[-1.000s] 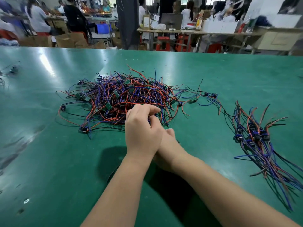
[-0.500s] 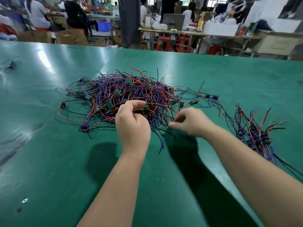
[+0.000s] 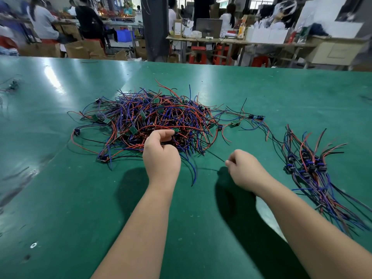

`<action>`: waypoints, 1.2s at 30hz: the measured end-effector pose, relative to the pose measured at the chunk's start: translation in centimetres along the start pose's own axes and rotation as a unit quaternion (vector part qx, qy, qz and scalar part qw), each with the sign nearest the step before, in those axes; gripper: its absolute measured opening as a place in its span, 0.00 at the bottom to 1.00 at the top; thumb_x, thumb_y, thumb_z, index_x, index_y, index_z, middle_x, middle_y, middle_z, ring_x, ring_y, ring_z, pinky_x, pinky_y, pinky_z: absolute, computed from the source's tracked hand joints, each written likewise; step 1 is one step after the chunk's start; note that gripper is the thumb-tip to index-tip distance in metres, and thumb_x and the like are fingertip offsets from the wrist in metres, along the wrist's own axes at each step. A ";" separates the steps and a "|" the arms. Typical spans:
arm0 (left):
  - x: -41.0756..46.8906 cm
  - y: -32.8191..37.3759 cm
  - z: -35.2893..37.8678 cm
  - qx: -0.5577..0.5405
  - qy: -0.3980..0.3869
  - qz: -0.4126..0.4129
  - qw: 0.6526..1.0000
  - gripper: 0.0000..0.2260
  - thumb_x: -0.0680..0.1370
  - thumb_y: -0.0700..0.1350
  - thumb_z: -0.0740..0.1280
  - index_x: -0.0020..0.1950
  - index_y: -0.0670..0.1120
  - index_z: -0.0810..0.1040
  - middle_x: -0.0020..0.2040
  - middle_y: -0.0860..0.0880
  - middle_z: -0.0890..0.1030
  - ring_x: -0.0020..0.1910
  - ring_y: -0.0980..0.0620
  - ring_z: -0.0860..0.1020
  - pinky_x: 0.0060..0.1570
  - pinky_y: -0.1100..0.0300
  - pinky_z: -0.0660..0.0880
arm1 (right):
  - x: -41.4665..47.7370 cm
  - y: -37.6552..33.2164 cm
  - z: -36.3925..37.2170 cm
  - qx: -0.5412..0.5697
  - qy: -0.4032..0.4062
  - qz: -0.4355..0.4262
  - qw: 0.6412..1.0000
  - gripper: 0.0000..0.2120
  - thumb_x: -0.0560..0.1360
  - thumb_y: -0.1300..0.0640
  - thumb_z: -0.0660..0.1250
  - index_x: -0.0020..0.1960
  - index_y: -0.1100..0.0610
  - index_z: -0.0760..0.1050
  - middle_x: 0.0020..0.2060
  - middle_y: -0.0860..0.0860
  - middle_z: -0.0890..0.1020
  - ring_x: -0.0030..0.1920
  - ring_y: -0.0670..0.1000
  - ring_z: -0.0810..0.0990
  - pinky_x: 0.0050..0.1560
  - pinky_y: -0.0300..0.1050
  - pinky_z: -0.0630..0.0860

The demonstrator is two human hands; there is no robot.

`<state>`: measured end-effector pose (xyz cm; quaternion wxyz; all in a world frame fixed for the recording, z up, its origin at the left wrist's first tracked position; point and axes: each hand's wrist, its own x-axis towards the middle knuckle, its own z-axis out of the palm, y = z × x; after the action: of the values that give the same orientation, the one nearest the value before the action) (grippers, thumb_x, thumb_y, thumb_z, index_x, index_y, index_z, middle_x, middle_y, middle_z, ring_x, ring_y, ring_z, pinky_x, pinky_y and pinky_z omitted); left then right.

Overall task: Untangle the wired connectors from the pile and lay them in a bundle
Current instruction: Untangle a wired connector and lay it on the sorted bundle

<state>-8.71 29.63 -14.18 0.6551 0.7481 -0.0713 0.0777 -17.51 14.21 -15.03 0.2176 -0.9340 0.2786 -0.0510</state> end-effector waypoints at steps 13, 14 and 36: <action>0.1 -0.1 -0.1 -0.011 -0.004 -0.019 1.000 0.22 0.69 0.28 0.54 0.44 0.55 0.75 0.45 0.57 0.77 0.44 0.63 0.73 0.41 0.65 0.68 | 6.5 -2.0 -9.9 0.034 0.171 -0.027 0.984 0.15 0.78 0.53 0.62 0.62 0.58 0.76 0.57 0.56 0.80 0.56 0.57 0.77 0.55 0.46 0.72; 0.1 -0.1 -0.1 -0.012 -0.002 -0.019 1.000 0.22 0.69 0.28 0.54 0.44 0.55 0.75 0.45 0.57 0.77 0.44 0.63 0.73 0.41 0.65 0.68 | 6.2 -2.7 -8.8 0.021 0.147 -0.056 0.987 0.12 0.77 0.53 0.63 0.55 0.59 0.79 0.52 0.56 0.83 0.51 0.56 0.79 0.50 0.45 0.74; -0.4 0.7 0.2 -0.086 -0.096 -0.194 0.972 0.26 0.79 0.56 0.57 0.34 0.38 0.79 0.26 0.44 0.81 0.19 0.51 0.73 0.19 0.66 0.67 | -4.0 -4.4 -4.9 0.598 0.007 -0.100 0.795 0.14 0.71 0.56 0.70 0.27 0.53 0.75 0.26 0.51 0.73 0.24 0.48 0.67 0.24 0.38 0.59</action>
<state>-9.21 29.33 -13.64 0.7093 0.6928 0.0061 -0.1297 -19.72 17.81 -8.62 0.7245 -0.6403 0.0994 -0.2351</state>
